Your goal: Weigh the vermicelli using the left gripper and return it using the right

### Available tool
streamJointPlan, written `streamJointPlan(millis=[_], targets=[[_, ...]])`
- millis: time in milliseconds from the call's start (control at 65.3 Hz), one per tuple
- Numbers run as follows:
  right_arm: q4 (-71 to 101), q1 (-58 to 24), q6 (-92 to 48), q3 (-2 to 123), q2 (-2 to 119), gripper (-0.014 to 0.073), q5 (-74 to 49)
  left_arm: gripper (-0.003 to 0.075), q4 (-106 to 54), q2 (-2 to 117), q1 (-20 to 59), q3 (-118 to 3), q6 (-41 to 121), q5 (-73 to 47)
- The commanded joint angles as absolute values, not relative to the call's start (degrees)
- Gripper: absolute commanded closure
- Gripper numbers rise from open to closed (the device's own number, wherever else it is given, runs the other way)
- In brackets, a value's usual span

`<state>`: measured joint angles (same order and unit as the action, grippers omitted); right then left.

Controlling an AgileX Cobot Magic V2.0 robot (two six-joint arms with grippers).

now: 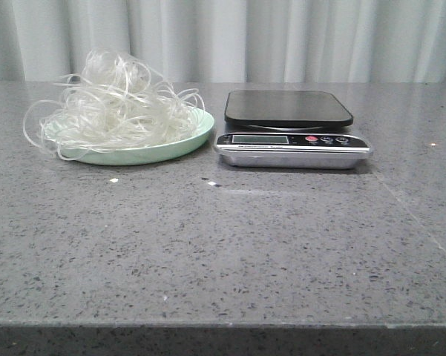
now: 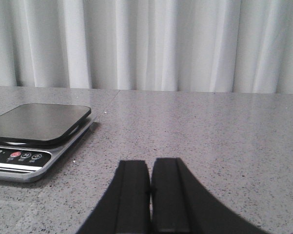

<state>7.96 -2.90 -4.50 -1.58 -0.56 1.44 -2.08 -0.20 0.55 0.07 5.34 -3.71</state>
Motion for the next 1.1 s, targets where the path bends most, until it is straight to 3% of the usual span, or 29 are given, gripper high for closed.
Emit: streamJointPlan(millis=[0, 260, 505, 888, 1087], targets=[[7.32, -3.0, -4.64, -1.14, -1.51, 0.0407, 6.15, 0.0594, -2.13, -1.4, 0.73, 0.62, 5.18, 1.33], [7.32, -3.0, -4.64, -1.14, -1.51, 0.0407, 6.15, 0.0593, -3.18, -1.4, 0.73, 0.62, 5.18, 2.74], [7.32, -3.0, -4.64, -1.14, -1.51, 0.0407, 6.15, 0.0594, -6.56, -1.4, 0.73, -2.1, 5.08, 15.38], [7.32, -3.0, -4.64, -1.14, -1.51, 0.0407, 6.15, 0.0594, -4.71, 9.06, 0.73, -27.3, 5.08, -3.92], [7.32, -3.0, -4.64, -1.14, -1.51, 0.0407, 6.15, 0.0593, -5.08, 16.25, 0.73, -30.84, 5.08, -7.42]])
